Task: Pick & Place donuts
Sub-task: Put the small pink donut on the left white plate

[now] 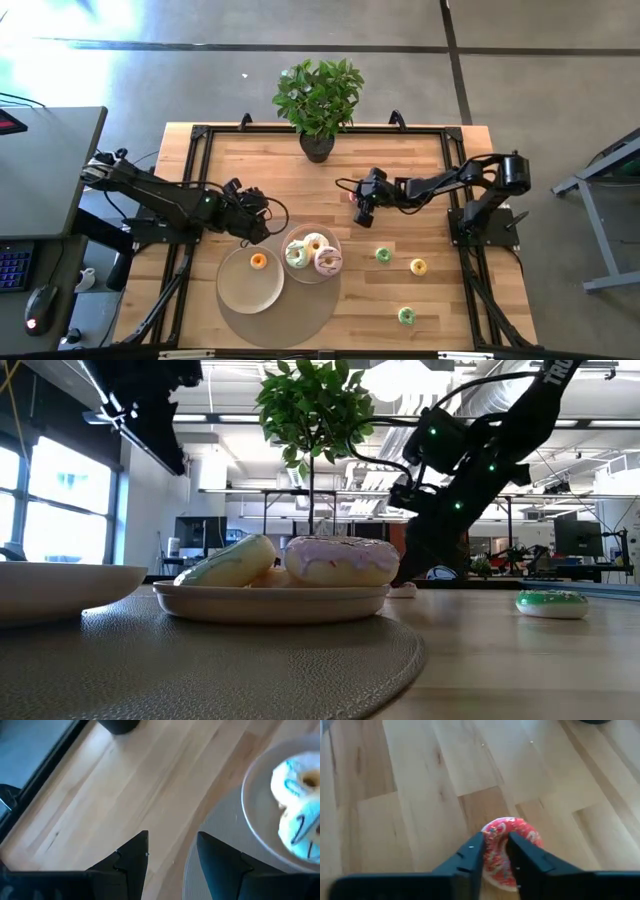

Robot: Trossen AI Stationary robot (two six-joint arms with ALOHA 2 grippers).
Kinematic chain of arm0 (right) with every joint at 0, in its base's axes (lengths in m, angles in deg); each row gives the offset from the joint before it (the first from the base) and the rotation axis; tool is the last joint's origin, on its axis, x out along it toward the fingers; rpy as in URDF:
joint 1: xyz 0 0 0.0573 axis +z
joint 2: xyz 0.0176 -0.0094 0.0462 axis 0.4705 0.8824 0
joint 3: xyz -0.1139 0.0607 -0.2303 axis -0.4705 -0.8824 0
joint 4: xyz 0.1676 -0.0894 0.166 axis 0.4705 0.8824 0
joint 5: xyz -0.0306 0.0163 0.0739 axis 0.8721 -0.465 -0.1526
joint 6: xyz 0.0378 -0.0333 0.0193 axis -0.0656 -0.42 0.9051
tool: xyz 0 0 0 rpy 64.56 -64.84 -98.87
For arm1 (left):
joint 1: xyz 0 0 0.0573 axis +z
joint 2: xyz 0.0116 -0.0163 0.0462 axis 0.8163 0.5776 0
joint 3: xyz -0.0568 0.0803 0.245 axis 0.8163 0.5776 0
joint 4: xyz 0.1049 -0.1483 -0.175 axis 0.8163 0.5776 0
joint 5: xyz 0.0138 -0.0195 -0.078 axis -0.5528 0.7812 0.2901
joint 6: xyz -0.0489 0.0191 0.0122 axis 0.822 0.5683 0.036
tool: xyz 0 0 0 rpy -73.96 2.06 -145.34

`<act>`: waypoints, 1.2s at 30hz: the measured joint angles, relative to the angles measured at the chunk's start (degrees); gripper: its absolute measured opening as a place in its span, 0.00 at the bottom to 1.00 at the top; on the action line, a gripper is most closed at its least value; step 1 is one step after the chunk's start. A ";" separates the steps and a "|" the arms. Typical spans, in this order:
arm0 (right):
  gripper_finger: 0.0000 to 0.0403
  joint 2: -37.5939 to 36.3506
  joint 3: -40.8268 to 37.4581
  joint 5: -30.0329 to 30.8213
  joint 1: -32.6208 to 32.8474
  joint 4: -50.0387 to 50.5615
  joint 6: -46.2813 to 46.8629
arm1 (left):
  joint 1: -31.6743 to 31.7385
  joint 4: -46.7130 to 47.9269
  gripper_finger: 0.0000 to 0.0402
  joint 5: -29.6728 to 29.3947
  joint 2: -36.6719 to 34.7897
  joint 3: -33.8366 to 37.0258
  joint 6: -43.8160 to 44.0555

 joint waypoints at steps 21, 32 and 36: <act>0.06 -0.31 16.03 13.77 14.79 5.63 -7.76 | 0.00 -0.54 0.41 0.77 -0.06 0.10 0.20; 0.38 -0.22 8.55 6.28 5.49 8.68 1.79 | 0.00 -5.07 0.41 1.87 -0.06 0.10 -0.62; 0.45 -0.22 4.00 3.02 3.42 1.02 1.50 | 0.00 -5.62 0.41 1.84 -0.06 0.10 -2.75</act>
